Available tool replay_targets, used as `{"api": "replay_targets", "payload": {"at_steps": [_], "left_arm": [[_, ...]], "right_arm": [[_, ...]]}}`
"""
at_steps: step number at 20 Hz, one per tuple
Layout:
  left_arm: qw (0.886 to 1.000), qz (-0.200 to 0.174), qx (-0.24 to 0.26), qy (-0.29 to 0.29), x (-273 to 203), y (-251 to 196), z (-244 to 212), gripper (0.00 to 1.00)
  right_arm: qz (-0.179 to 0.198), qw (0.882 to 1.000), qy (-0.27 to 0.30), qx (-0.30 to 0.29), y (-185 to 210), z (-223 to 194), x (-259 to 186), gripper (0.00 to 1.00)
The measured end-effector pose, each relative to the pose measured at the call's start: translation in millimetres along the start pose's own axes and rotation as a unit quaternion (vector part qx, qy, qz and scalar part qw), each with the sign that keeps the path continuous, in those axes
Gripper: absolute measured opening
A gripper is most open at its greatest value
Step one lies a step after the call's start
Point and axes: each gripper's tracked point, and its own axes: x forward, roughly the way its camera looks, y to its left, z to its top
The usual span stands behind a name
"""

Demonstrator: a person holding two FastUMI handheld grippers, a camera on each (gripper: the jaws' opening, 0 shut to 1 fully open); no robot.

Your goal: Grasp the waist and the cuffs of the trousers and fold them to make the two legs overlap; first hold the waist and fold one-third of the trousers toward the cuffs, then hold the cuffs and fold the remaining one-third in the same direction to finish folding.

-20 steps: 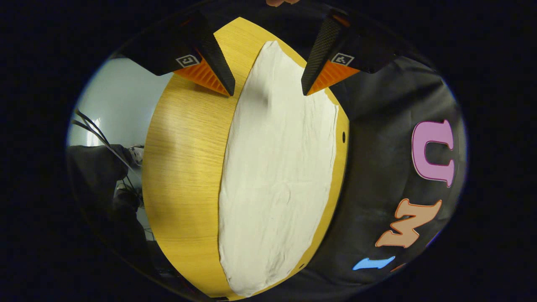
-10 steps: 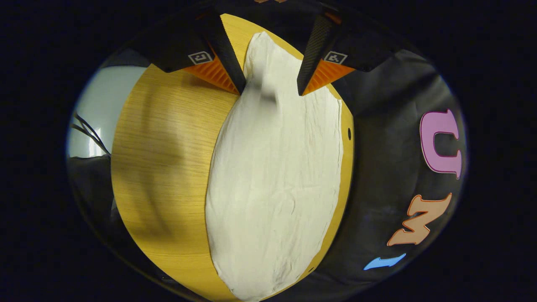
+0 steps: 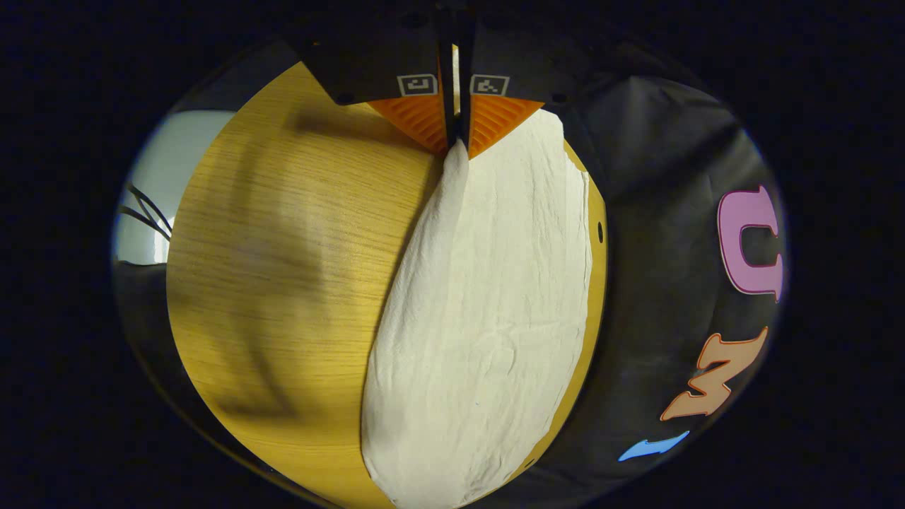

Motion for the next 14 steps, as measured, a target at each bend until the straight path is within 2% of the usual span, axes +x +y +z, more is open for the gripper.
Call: {"api": "replay_targets", "payload": {"at_steps": [5, 10, 11, 14], "left_arm": [[1.0, -0.001, -0.027, 0.008, 0.7, 0.3, 0.1, 0.0], [1.0, 0.012, -0.021, 0.014, 1.5, 0.4, 0.8, 0.0], [1.0, 0.013, -0.022, 0.014, 0.8, 0.0, 1.0, 0.0], [0.999, 0.016, -0.022, 0.018, 1.1, -0.2, 0.7, 0.0]], "right_arm": [[0.049, 0.993, 0.009, -0.106, 17.2, -27.2, -9.8, 0.97], [0.123, 0.969, 0.021, -0.211, 45.0, -68.3, -24.7, 0.97], [0.137, 0.964, 0.029, -0.224, 50.0, -80.4, -27.5, 0.99], [0.173, 0.951, 0.051, -0.25, 61.6, -109.1, -34.4, 0.97]]}}
